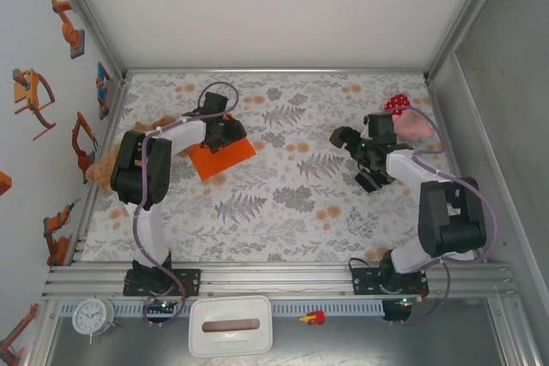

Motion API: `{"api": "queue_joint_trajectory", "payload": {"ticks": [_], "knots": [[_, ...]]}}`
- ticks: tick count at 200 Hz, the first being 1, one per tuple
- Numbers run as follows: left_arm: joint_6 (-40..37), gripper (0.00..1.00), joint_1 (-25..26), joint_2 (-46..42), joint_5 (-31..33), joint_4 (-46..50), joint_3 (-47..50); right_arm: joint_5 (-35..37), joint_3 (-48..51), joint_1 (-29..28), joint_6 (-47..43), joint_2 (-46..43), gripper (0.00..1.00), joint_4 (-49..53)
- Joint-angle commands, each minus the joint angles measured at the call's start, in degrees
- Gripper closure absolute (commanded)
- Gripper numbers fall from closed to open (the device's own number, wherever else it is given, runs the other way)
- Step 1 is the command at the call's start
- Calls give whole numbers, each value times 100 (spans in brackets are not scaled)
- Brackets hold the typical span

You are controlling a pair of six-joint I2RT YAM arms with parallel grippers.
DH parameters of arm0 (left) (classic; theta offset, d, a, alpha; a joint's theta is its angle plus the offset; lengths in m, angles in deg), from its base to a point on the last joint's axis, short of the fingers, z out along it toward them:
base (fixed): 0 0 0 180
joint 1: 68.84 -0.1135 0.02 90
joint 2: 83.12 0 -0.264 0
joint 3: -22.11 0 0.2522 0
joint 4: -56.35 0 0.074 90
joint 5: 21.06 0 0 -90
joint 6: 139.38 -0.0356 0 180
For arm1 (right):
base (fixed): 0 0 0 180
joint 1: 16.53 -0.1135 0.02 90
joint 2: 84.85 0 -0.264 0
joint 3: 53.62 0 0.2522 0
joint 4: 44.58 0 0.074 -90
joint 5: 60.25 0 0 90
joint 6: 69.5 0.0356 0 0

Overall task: Fold a paper plane with a square sheet of paper (pick it up from the middle)
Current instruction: Move the square sheet of paper to the center of the table.

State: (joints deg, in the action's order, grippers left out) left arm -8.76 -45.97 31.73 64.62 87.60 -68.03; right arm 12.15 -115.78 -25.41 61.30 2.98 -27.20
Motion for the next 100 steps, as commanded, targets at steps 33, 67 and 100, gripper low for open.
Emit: {"api": "queue_joint_trajectory", "payload": {"ticks": [33, 67, 100], "knots": [[-141, 31, 585, 253, -387, 569, -49, -40, -240, -112, 199, 182, 15, -63], [-45, 36, 1196, 266, -657, 713, 100, 39, -257, -144, 245, 182, 15, 14], [394, 42, 1927, 128, -833, 718, 280, 103, -210, -166, 245, 120, 17, 189]]}}
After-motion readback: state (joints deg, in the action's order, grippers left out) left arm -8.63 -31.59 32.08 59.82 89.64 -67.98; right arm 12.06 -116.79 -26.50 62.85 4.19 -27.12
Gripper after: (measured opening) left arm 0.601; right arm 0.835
